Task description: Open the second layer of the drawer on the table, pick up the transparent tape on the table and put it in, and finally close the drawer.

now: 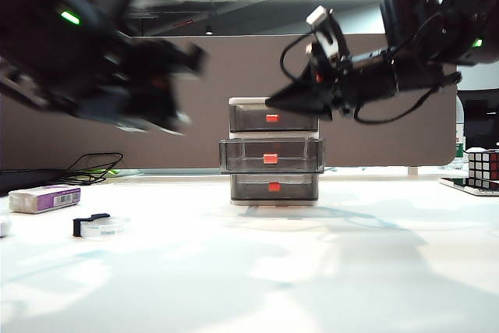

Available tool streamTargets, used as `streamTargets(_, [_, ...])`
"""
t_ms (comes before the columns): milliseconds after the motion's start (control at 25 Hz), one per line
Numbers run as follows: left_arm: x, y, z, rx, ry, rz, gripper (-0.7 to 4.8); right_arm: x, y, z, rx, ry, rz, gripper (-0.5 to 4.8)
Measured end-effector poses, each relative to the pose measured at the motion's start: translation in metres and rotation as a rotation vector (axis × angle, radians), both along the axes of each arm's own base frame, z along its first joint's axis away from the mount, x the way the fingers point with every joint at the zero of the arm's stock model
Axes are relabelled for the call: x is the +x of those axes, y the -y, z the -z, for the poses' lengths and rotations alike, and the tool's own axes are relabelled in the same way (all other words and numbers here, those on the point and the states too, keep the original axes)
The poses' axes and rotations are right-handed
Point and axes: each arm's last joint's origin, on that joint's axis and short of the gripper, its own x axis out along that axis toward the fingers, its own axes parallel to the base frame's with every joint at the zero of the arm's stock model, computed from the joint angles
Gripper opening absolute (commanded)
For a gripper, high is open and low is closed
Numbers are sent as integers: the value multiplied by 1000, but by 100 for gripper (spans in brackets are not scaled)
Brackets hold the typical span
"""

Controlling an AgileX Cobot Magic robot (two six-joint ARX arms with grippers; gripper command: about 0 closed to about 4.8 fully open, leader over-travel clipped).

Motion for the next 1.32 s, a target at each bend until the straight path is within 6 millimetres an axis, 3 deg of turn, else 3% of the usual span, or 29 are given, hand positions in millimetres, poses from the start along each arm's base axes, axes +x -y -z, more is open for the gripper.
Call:
streamTargets(40, [2,-7,-4,0,-16,4,180,-2,0,-6,12,6,-21,-5])
streamTargets(160, [13,-54,-8,70,-131,42,186,-10,0,-28,56,29,-81,-5])
streamTargets(320, [25,-88,3,113,-257,98,241,-15,0,-39,76,26,-112,-5])
streamTargets(440, [31,-99,4,139,-238,164,357,-19,-1,-43,80,17,-144,-5])
streamTargets(520, [37,-103,5,161,-199,205,399,-20,-2,-42,80,-5,-168,-5])
streamTargets(720, [48,-100,16,242,-166,290,402,-22,-1,-33,68,-72,-175,-5])
streamTargets(840, [56,-98,36,312,-223,335,404,-24,-1,-29,64,-98,-180,-5])
streamTargets(1040, [66,-93,52,267,-241,366,409,-25,-1,-26,63,-116,-192,-5])
streamTargets(1160, [74,-91,53,262,-175,365,468,-25,-1,-26,63,-117,-192,-5])
streamTargets(1320, [79,-89,60,264,-163,367,468,-25,-1,-26,62,-119,-191,-5])
